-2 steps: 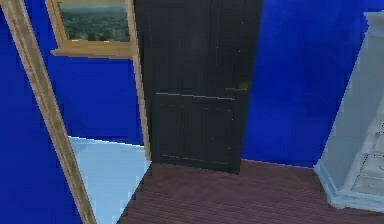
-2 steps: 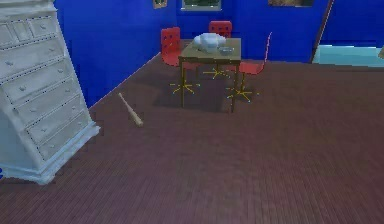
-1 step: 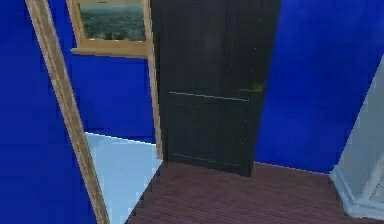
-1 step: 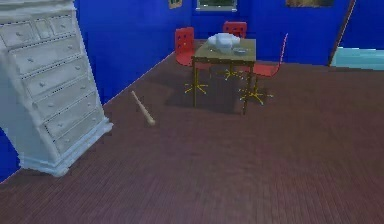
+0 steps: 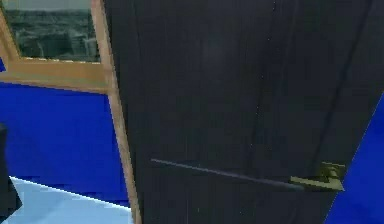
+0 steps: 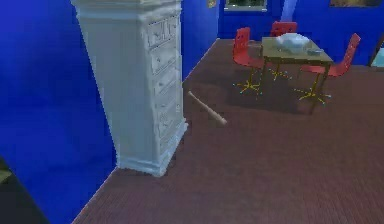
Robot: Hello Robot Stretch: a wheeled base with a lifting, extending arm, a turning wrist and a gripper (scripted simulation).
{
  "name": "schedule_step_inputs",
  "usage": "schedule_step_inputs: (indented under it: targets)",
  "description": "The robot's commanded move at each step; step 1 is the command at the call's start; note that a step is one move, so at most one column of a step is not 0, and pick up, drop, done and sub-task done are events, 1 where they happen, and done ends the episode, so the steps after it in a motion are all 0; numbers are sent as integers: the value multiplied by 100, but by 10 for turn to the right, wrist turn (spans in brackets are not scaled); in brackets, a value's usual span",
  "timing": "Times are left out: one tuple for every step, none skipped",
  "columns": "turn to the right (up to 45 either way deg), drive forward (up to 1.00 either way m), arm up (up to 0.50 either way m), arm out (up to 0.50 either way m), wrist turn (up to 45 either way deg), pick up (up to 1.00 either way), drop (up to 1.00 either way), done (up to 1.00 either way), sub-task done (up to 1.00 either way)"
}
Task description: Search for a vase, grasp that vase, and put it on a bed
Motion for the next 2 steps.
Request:
schedule_step_inputs:
  targets:
    - [-270,0,0,0,0,0,0,0,0]
    - [-30,0,0,0,0,0,0,0,0]
